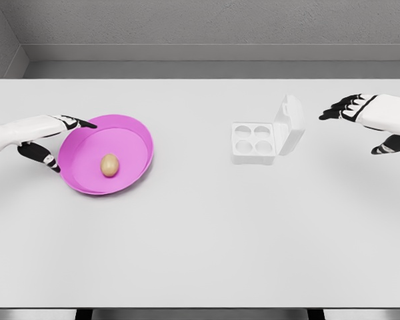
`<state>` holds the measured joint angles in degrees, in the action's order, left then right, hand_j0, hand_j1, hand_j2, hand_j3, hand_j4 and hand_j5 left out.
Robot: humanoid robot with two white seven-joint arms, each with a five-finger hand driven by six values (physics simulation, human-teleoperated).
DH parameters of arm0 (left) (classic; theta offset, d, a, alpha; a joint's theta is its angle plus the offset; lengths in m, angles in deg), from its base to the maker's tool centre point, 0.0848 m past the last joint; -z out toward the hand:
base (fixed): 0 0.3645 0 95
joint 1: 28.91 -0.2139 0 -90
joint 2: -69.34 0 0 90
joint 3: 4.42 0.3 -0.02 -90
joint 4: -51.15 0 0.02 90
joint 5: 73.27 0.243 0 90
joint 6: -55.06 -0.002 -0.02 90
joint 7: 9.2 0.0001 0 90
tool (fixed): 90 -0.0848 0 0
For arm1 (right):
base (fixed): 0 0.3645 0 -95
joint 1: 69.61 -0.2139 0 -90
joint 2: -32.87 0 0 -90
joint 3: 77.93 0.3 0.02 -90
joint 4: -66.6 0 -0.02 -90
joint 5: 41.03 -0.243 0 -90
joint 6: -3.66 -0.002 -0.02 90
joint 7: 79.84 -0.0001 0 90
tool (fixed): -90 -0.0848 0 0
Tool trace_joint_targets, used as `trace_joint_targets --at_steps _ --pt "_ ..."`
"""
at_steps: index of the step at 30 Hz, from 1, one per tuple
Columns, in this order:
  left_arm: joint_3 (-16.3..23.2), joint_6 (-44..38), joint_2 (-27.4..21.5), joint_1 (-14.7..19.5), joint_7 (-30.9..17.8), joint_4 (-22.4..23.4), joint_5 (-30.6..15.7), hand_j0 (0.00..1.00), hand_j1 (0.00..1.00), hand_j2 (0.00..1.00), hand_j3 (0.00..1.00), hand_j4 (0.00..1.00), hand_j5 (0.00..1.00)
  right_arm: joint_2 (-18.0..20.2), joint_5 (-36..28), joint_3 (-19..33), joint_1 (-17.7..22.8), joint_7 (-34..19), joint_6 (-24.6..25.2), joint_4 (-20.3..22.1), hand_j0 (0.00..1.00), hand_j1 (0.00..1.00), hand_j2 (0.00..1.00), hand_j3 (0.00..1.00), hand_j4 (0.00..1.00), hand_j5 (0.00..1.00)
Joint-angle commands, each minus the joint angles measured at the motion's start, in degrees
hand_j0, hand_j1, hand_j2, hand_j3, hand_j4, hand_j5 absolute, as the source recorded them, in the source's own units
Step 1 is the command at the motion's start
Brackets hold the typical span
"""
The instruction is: Pack egg into the box and close the box lid
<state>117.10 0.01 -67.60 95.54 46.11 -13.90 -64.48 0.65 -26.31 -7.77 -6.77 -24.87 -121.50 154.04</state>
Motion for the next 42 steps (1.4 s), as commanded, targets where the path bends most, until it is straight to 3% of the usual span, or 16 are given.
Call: trace_joint_targets --at_steps 1,12,17,24,28,31,38,42 --pt "0.1 0.1 -0.1 0.0 -0.3 -0.2 -0.1 1.0 1.0 1.0 1.0 1.0 1.0 0.1 0.3 0.0 -0.1 0.0 0.2 0.2 1.0 1.0 1.0 1.0 1.0 1.0" --pt "0.1 0.1 -0.8 0.5 -0.3 -0.4 -0.4 1.0 1.0 1.0 1.0 1.0 1.0 0.4 0.6 -1.6 0.4 0.0 0.2 0.0 1.0 1.0 1.0 1.0 1.0 1.0" --pt "0.3 0.1 -3.6 0.6 -0.3 -2.4 -0.8 1.0 1.0 1.0 1.0 1.0 1.0 0.2 0.6 -3.2 0.4 0.0 0.2 -0.1 1.0 1.0 1.0 1.0 1.0 1.0" --pt "11.8 0.1 -1.8 6.8 -0.3 -2.4 -0.2 1.0 1.0 1.0 1.0 1.0 1.0 -1.1 0.9 -4.0 0.2 0.0 0.2 0.2 1.0 1.0 1.0 1.0 1.0 1.0" --pt "12.8 0.1 -0.6 6.9 -0.3 -2.5 -0.2 1.0 1.0 1.0 1.0 1.0 1.0 -1.2 1.6 -4.2 0.2 0.0 0.2 0.1 1.0 1.0 1.0 1.0 1.0 1.0" --pt "14.9 0.1 -0.6 7.6 -0.3 -5.2 0.0 1.0 1.0 1.0 1.0 1.0 1.0 -1.3 1.7 -4.4 0.2 0.0 0.2 0.1 1.0 1.0 1.0 1.0 1.0 1.0" --pt "15.0 0.1 1.4 8.3 -0.3 -4.9 2.0 0.99 0.99 0.99 0.99 0.99 0.99 -1.3 4.1 -4.3 0.1 0.0 0.2 -1.0 1.0 1.0 1.0 1.0 1.0 1.0" --pt "15.0 0.1 2.4 8.3 -0.3 -4.8 3.2 0.95 0.95 0.95 0.95 0.95 0.95 -1.4 4.2 -4.2 -0.7 0.0 0.2 -3.9 1.0 1.0 1.0 1.0 1.0 1.0"
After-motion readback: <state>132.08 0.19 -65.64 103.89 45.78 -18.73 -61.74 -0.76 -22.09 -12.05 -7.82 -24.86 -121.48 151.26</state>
